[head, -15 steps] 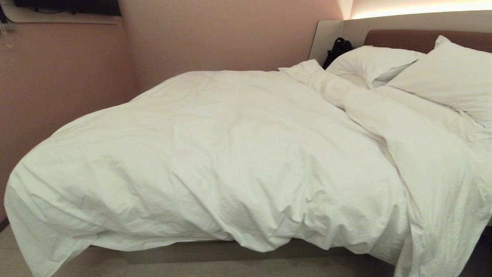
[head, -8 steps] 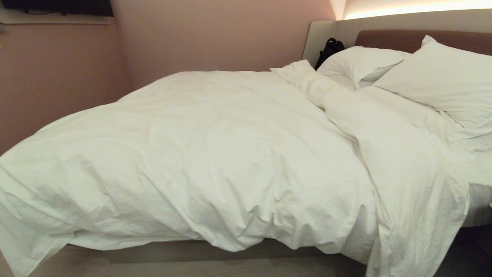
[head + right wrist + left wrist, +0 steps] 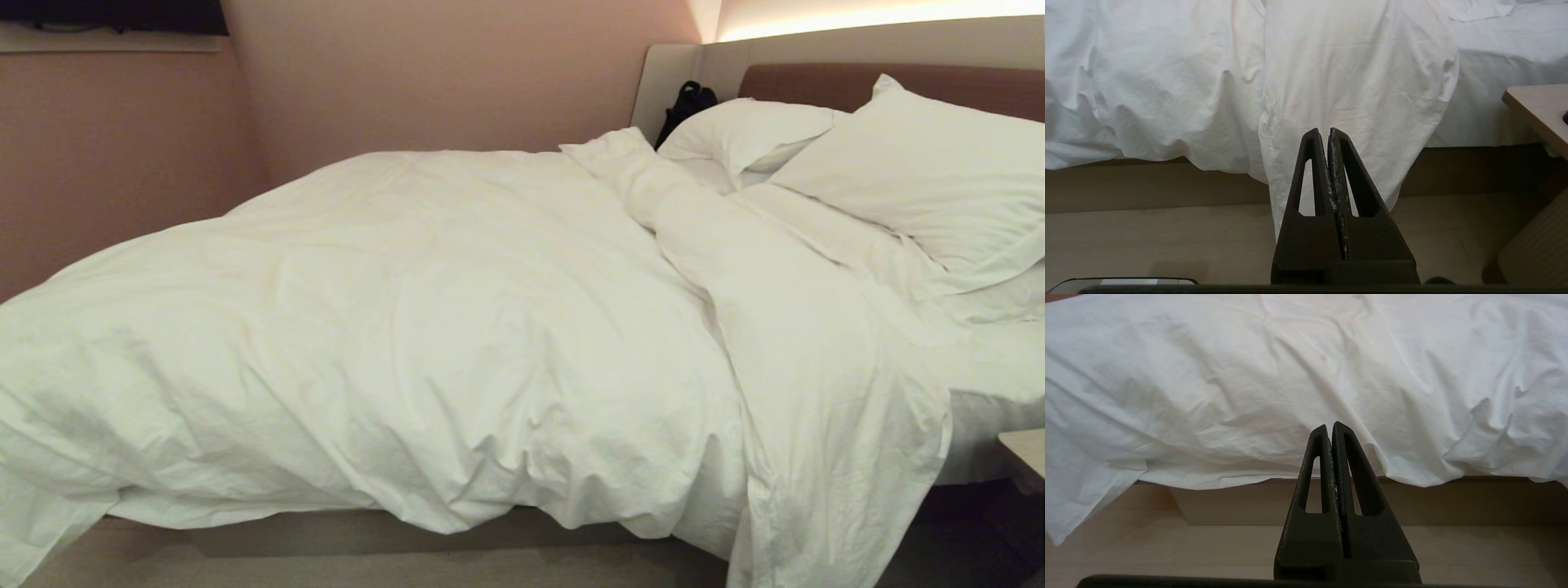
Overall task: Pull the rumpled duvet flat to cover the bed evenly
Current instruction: Flatten the corners of the folded blanket
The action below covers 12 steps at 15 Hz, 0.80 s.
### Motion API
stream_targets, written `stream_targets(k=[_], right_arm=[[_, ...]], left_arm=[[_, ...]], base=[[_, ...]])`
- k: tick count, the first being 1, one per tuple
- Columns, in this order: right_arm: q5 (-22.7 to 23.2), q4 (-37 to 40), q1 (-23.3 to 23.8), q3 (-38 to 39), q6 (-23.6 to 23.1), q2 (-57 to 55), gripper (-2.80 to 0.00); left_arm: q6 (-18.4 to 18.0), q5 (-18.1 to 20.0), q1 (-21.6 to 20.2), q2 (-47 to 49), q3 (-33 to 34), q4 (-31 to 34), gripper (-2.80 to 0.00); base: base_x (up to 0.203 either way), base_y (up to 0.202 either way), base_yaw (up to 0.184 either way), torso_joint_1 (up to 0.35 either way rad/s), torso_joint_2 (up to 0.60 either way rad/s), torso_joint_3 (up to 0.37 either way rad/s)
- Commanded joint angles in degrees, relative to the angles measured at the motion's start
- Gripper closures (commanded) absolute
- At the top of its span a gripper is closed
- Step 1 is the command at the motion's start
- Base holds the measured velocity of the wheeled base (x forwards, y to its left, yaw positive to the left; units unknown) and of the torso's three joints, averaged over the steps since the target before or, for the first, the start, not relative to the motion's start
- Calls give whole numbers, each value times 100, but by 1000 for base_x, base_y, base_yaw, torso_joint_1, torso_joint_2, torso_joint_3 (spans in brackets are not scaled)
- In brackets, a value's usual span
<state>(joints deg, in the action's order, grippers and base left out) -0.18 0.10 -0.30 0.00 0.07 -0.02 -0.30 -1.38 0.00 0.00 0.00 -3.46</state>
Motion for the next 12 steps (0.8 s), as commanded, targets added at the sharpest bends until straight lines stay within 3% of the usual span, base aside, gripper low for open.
stream_targets(k=[1,4,12], right_arm=[[1,-1,-5,0,1,2,0],[18,8,-5,0,-165,2,0],[-13,-1,-5,0,-34,2,0]], left_arm=[[-5,-3,0,0,0,-5,0],[13,-11,0,0,0,3,0],[22,24,0,0,0,-14,0]], base=[[0,0,0,0,0,0],[0,0,0,0,0,0],[0,0,0,0,0,0]])
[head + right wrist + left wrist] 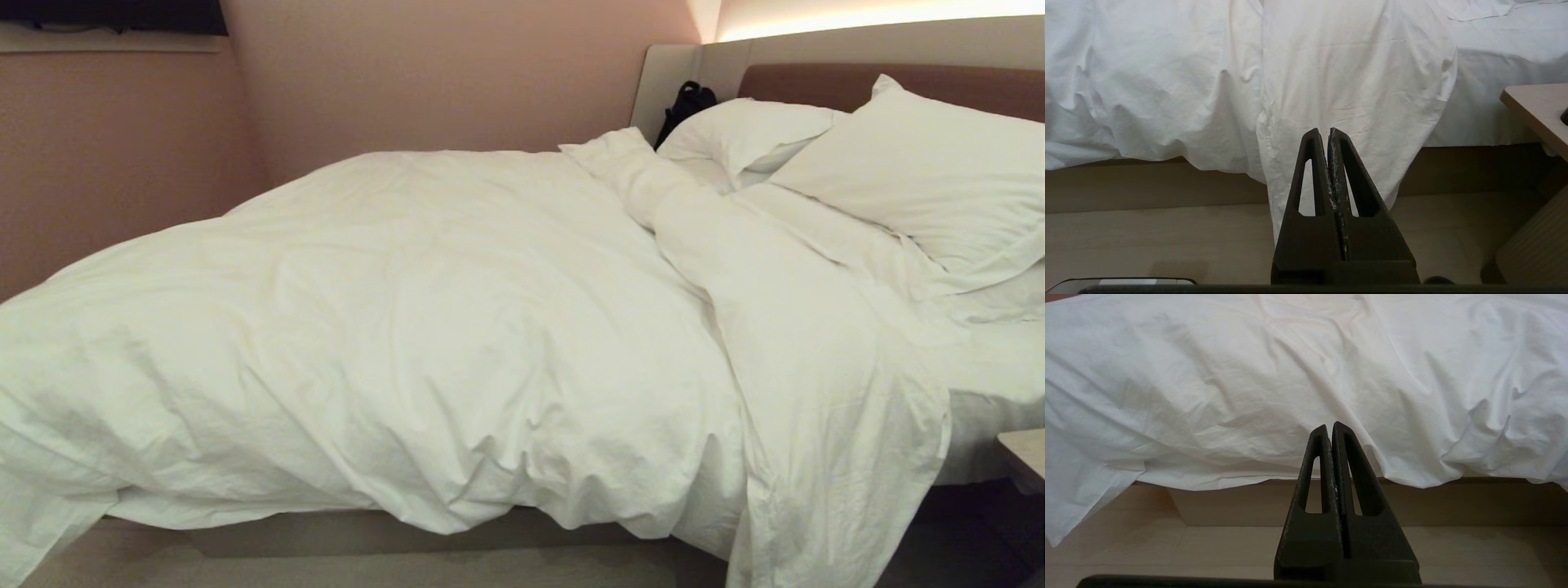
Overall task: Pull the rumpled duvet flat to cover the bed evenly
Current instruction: Flatten the corners of the folded blanket
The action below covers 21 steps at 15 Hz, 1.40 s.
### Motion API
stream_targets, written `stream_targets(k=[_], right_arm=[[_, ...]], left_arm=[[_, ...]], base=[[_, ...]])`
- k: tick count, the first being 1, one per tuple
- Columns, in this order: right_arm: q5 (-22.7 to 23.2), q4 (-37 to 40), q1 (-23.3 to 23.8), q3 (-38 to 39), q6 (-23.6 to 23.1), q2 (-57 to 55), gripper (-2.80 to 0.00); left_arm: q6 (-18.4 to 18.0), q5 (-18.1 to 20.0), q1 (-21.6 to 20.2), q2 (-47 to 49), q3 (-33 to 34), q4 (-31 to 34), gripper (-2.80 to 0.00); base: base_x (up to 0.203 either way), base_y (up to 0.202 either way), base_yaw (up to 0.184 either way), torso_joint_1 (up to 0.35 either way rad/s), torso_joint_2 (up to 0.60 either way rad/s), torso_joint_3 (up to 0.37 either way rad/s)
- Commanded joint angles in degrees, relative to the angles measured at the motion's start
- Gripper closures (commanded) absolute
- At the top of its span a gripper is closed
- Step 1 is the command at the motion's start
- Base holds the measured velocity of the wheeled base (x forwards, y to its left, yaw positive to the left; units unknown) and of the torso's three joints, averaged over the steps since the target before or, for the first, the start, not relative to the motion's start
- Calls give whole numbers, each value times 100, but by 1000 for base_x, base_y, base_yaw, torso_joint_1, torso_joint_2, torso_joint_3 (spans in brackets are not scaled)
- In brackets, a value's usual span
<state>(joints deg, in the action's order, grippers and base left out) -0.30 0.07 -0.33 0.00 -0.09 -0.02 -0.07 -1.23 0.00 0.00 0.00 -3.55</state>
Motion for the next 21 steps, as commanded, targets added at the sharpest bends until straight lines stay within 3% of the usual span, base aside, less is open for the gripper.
stream_targets(k=[1,5,9,13,18,21], right_arm=[[-5,1,-2,0,-17,2,0],[-43,257,-2,-109,-104,2,0],[-17,883,-3,-949,-80,-637,0],[-18,631,1,-1551,-42,-2959,0],[-169,-431,-10,-2342,6,-6540,0],[-250,-787,-115,-3010,110,-7985,0]], left_arm=[[-10,9,0,0,0,-5,0],[34,-26,0,0,0,-5,0],[34,-26,0,0,0,-5,0],[34,-26,0,0,0,-5,0],[34,-26,0,0,0,-5,0],[34,-26,0,0,0,-5,0]], base=[[0,0,0,0,0,0],[0,0,0,0,0,0],[0,0,0,0,0,0],[0,0,0,0,0,0],[0,0,0,0,0,0],[0,0,0,0,0,0]])
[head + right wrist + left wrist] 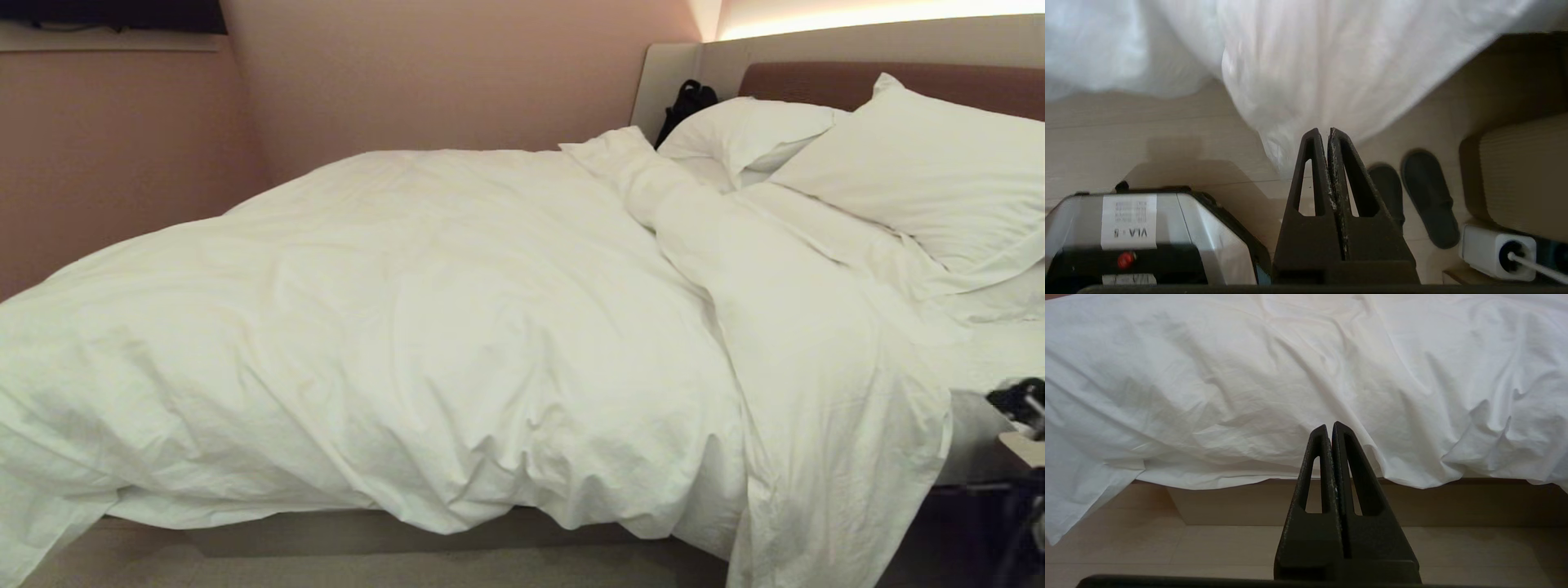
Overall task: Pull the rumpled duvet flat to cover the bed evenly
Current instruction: Flatten the corners of the folded blanket
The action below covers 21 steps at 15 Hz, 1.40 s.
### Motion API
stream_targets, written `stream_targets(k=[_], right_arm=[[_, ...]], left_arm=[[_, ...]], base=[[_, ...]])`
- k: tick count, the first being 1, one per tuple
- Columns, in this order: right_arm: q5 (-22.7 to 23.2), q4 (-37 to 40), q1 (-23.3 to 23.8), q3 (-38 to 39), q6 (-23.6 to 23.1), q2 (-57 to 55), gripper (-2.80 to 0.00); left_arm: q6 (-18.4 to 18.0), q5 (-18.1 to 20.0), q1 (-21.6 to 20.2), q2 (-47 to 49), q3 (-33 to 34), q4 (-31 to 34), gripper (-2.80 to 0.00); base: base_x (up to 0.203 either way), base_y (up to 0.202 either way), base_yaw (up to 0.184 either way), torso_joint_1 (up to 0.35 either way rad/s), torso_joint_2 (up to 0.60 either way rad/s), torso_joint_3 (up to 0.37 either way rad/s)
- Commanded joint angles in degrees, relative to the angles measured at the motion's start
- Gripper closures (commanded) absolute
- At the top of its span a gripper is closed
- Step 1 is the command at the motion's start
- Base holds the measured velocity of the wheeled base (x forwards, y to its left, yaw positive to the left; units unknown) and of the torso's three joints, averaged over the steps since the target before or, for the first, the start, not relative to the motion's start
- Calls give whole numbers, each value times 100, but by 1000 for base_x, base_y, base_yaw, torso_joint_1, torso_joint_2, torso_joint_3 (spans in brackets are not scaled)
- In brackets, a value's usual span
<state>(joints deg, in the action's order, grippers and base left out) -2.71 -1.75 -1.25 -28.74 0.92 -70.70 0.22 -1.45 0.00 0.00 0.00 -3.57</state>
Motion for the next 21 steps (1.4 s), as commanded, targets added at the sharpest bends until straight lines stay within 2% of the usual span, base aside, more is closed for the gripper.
stream_targets(k=[1,6,11,12,16,19,21], right_arm=[[-72,-692,-97,-301,40,-1249,0],[-823,-1583,-879,-481,260,-2689,0],[-1067,-1675,-1312,-402,560,-2650,0],[-1104,-1663,-1364,-348,567,-2595,-280],[-1201,-1692,-1564,-226,610,-2788,-280],[-1818,-1770,-1975,-247,866,-3082,-280],[-2024,-2176,-2073,-249,977,-3387,-280]], left_arm=[[4,-4,0,0,0,-3,0],[4,-4,0,0,0,-3,0],[4,-4,0,0,0,-3,0],[4,-4,0,0,0,-3,0],[4,-4,0,0,0,-3,0],[4,-4,0,0,0,-3,0],[4,-4,0,0,0,-3,0]], base=[[0,0,0,0,0,0],[0,0,0,0,0,0],[0,0,0,0,0,0],[0,0,0,0,0,0],[0,0,0,0,0,0],[0,0,0,0,0,0],[0,0,0,0,0,0]])
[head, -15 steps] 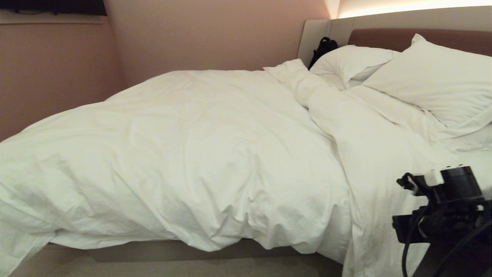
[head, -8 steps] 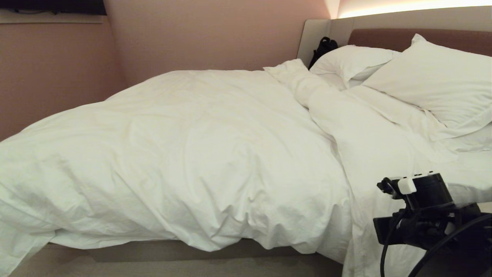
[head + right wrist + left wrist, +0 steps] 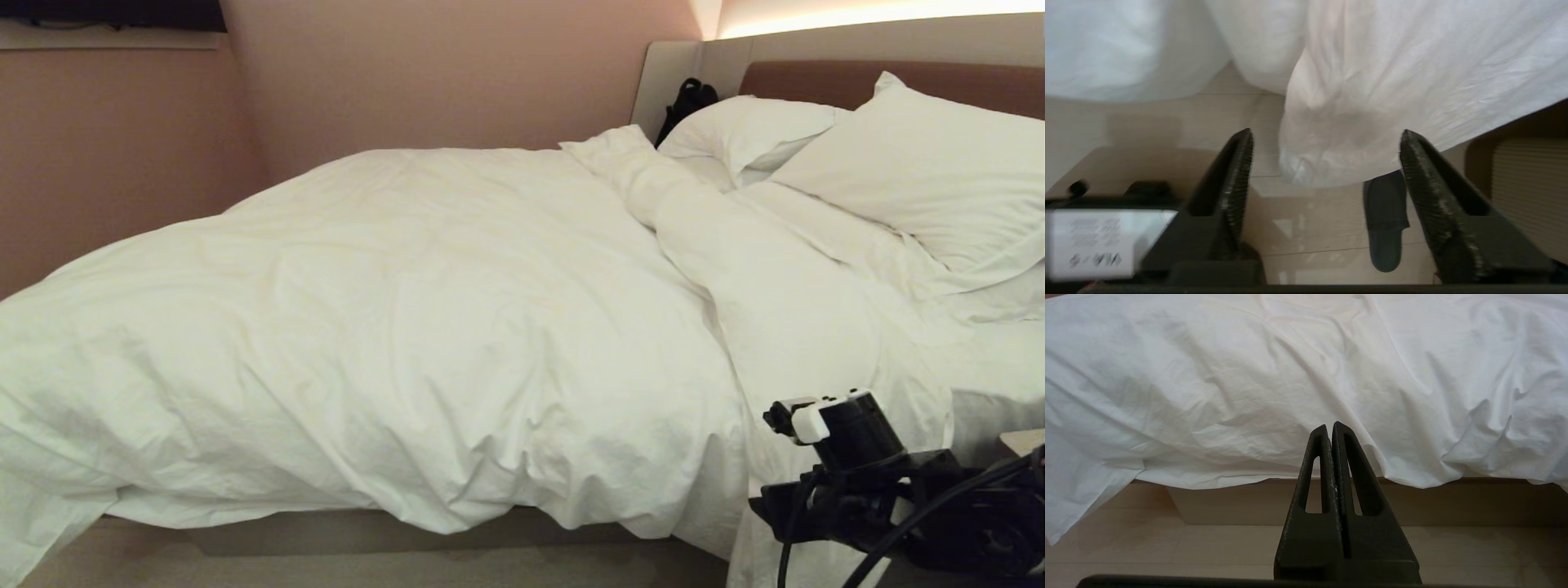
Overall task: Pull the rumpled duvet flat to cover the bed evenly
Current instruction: Flatten the corners of the folded blanket
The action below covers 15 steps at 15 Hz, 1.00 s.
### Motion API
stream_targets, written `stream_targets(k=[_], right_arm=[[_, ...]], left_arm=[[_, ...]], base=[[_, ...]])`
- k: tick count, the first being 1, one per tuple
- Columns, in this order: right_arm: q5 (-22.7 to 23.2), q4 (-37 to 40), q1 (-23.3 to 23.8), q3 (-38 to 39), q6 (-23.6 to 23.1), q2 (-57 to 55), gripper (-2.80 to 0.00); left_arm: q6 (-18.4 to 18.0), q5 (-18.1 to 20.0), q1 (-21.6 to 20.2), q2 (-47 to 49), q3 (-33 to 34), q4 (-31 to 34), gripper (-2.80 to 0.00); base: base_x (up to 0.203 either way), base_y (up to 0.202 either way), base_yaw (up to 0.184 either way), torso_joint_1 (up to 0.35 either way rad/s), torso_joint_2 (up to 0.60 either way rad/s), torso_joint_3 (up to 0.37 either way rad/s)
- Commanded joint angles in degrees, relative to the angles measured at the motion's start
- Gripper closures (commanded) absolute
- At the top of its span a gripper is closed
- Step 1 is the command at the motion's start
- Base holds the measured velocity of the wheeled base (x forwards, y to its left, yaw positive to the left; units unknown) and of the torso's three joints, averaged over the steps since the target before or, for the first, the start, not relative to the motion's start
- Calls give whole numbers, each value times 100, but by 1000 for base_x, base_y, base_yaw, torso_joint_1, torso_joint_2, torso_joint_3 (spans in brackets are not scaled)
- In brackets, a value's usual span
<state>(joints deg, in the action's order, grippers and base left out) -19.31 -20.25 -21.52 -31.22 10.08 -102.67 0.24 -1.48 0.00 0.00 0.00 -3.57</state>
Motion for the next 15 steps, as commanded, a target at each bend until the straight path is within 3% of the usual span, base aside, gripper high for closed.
stream_targets(k=[1,5,10,15], right_arm=[[-514,-550,-53,1,75,-386,-280],[-1125,-1303,-60,4,90,-1057,-280],[-1289,-2095,-55,-115,90,-1613,-280],[-1801,-2288,-15,-200,75,-1762,-280]], left_arm=[[2,-2,0,0,0,-4,0],[2,-2,0,0,0,-4,0],[2,-2,-1,0,0,-4,0],[2,-2,0,0,0,-4,0]], base=[[0,0,0,0,0,0],[0,0,0,0,0,0],[0,0,0,0,0,0],[0,0,0,0,0,0]])
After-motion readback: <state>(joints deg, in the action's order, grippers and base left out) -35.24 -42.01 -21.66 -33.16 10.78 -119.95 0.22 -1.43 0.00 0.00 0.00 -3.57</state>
